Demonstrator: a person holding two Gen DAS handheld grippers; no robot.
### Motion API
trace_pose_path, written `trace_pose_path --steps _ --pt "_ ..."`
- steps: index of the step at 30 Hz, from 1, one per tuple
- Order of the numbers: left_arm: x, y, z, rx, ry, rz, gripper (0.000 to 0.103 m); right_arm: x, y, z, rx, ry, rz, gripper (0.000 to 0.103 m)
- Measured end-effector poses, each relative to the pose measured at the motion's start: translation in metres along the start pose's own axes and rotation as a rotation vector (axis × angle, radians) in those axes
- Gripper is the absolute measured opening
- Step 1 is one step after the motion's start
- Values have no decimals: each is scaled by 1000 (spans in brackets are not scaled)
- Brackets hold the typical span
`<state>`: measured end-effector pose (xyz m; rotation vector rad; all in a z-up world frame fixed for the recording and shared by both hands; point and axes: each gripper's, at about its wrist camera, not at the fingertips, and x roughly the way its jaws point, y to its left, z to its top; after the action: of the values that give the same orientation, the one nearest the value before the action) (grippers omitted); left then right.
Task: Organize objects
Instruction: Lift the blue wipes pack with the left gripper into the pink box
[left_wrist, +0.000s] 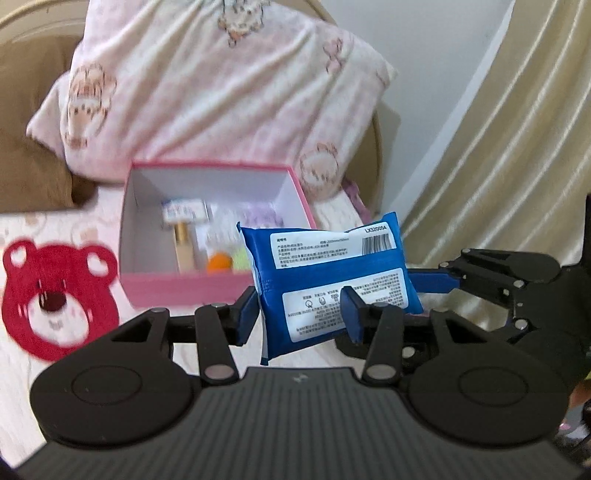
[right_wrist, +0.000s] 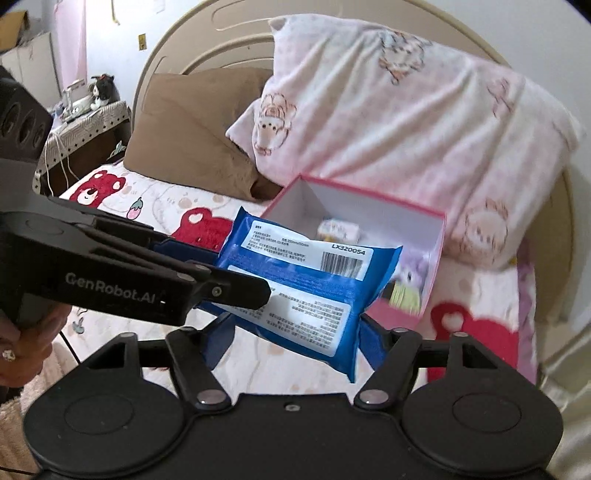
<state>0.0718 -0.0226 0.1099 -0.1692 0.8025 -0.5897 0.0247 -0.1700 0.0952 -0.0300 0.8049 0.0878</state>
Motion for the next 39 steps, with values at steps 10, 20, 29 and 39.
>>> trace_pose_path --steps 10,20,29,39 --pt "50 35 71 -25 -44 13 45 48 -40 77 -30 10 -36 60" --pt "152 94 88 -125 22 70 46 162 -77 75 72 54 -27 60" --pt "235 135 81 -239 121 41 45 241 -114 73 211 158 -54 60" --pt "279 151 79 -295 122 9 45 281 -133 70 148 195 -111 58"
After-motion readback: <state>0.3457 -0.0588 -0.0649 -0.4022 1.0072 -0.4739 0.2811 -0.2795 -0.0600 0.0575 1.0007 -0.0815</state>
